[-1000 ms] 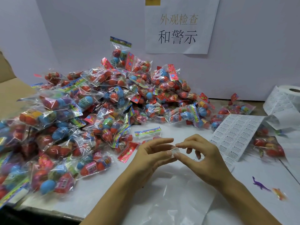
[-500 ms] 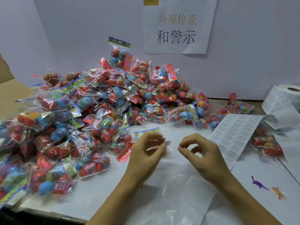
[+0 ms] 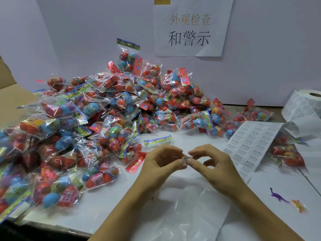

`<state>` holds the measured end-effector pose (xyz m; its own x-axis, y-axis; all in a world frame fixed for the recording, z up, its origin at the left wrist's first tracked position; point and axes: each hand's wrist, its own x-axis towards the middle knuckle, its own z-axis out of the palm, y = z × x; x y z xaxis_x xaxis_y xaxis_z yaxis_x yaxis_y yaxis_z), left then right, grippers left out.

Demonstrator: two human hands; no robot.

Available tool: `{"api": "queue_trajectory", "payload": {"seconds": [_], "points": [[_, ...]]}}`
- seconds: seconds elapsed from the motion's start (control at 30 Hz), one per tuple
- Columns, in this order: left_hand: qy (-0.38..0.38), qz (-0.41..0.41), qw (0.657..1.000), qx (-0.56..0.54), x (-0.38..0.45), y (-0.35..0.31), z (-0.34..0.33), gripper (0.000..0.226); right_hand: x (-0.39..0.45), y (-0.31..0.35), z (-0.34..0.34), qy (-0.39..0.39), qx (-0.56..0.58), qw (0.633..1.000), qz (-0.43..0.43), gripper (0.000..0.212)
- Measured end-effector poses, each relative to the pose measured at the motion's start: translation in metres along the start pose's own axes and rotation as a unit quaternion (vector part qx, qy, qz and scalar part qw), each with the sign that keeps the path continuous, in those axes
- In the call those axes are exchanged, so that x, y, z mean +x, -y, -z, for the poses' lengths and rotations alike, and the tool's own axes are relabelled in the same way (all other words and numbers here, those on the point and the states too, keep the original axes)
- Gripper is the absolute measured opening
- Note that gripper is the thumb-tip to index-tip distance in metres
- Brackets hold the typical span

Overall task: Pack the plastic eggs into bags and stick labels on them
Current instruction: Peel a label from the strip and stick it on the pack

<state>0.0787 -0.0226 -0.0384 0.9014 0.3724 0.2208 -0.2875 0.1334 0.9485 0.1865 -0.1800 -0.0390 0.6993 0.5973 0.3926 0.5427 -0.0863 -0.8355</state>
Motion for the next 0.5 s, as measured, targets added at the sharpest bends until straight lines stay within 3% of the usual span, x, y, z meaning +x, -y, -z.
{"api": "queue_trajectory", "payload": {"seconds": [0.13, 0.2, 0.23, 0.3, 0.4, 0.5], "points": [[-0.021, -0.016, 0.998, 0.064, 0.001, 0.006, 0.002, 0.025, 0.000, 0.001, 0.000, -0.011, -0.009, 1.000, 0.021, 0.007], [-0.080, -0.069, 0.972, 0.211, 0.003, 0.011, 0.006, 0.025, 0.000, 0.001, 0.001, -0.034, 0.008, 0.999, 0.004, 0.011], [-0.109, -0.111, 0.938, 0.310, 0.005, 0.014, 0.008, 0.028, 0.000, 0.001, 0.002, -0.045, 0.018, 0.999, -0.012, 0.015], [-0.127, -0.144, 0.872, 0.450, 0.007, 0.020, 0.014, 0.046, 0.001, 0.001, 0.003, -0.047, 0.039, 0.997, -0.050, 0.033], [-0.062, -0.070, 0.827, 0.554, 0.007, 0.028, 0.018, 0.058, 0.003, 0.000, 0.003, -0.013, 0.052, 0.993, -0.100, 0.071], [-0.033, -0.100, 0.834, 0.542, 0.005, 0.030, 0.019, 0.046, 0.003, -0.004, 0.001, 0.003, 0.045, 0.988, -0.149, 0.093]]}}
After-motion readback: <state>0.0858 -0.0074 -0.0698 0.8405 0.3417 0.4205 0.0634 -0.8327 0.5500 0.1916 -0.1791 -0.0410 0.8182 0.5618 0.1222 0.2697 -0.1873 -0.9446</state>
